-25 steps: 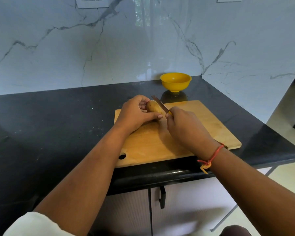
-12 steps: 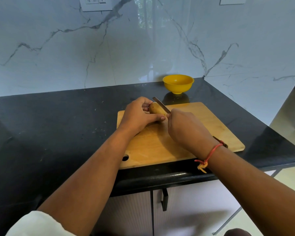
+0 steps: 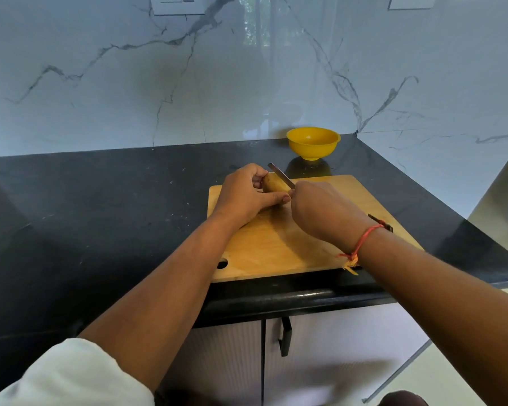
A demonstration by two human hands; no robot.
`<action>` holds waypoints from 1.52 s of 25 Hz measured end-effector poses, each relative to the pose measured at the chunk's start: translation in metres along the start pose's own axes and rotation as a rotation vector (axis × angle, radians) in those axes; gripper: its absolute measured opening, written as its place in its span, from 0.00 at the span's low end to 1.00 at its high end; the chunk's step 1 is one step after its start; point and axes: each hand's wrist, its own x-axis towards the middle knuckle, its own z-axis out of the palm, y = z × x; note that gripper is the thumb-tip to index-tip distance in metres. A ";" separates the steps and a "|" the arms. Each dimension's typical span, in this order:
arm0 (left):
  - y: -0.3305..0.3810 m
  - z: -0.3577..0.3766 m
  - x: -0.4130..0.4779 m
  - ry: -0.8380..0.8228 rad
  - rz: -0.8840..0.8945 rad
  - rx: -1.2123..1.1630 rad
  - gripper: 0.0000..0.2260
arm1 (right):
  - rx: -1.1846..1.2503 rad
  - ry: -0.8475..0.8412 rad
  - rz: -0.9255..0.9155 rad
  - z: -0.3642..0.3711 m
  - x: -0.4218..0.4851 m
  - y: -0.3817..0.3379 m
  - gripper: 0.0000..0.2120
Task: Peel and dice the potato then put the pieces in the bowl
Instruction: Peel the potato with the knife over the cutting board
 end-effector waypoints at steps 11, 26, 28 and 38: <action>0.006 0.001 -0.005 0.001 0.060 -0.010 0.23 | -0.211 -0.074 -0.098 -0.012 0.013 -0.002 0.13; 0.005 -0.002 -0.007 -0.015 -0.006 -0.073 0.24 | -0.269 -0.193 -0.181 -0.022 0.006 -0.003 0.13; 0.005 -0.001 -0.006 -0.010 -0.015 -0.084 0.25 | -0.293 -0.195 -0.197 -0.021 0.004 -0.003 0.13; 0.003 0.001 -0.003 -0.023 -0.065 -0.093 0.30 | -0.401 -0.156 -0.193 -0.018 -0.008 0.006 0.12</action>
